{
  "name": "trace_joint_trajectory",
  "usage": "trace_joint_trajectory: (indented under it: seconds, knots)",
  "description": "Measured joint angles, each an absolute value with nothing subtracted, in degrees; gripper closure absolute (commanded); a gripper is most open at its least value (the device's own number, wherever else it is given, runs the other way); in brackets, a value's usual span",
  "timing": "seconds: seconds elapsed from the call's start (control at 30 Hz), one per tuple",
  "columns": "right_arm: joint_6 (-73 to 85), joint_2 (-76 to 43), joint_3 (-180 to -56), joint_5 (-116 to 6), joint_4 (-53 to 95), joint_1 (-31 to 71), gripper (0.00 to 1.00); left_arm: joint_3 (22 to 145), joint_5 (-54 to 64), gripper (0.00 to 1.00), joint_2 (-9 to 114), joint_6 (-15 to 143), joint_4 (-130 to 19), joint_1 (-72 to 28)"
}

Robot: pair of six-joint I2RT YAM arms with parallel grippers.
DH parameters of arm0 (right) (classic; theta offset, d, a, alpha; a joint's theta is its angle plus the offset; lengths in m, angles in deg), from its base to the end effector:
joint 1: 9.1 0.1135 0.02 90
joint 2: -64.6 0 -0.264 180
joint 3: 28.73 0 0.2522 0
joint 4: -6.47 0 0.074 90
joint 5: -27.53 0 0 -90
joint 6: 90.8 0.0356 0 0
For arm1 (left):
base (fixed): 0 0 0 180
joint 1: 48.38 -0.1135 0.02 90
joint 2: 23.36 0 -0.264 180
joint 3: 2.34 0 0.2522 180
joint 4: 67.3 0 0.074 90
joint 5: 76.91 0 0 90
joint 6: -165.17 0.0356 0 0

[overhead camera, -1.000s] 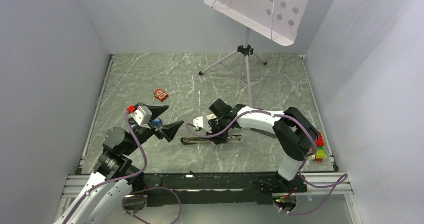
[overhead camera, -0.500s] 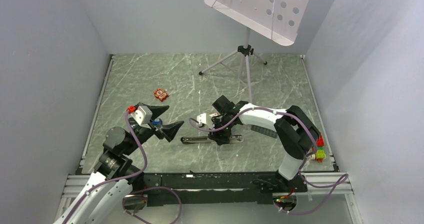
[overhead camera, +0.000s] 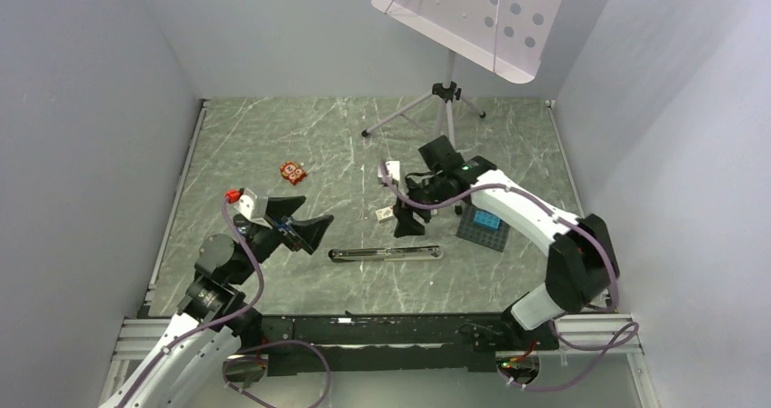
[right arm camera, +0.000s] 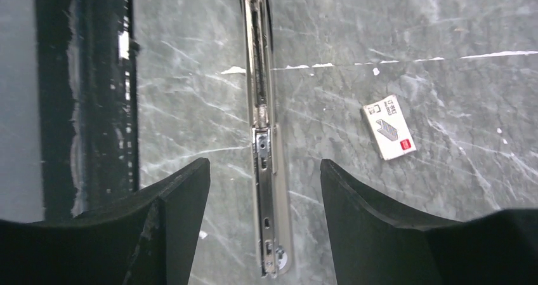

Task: Load the staples into the stapler
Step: Place the stapler at the center of the board.

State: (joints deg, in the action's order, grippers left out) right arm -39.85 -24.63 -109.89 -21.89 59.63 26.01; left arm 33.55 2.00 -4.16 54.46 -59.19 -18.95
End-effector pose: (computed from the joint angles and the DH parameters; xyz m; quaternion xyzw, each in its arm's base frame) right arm 0.2442 0.2000 0.2535 -0.6165 0.6729 0.3277 0.2444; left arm 0.1011 -0.0649 0.2890 0.1224 0.6417 -0.3768 0.6567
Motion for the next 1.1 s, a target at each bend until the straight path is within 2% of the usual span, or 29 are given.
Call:
trace_joint_trajectory:
  seconds: [0.23,0.47,0.63,1.03,1.1]
  knots:
    - [-33.23,-13.55,-103.22,-10.33,54.64,19.41,0.31,28.42,6.02,0.01,-1.54,45.61,-59.93,-18.95]
    - [-29.66,-20.87,-105.84,-8.1,55.23,17.31,0.32,27.61,9.54,0.01,5.3,38.03,-58.68,-19.06]
    - [-28.88,-19.56,-105.63,-8.19,54.93,16.92,0.32,25.16,14.41,0.01,5.26,33.39,-56.3,-19.06]
    - [-38.19,-22.51,-107.61,-7.97,62.84,15.23,0.32,31.28,24.95,0.01,11.8,28.8,-44.96,-19.13]
    - [-39.59,-23.32,-108.01,-8.05,64.19,15.13,0.25,32.96,26.06,0.01,13.0,29.26,-42.97,-19.17]
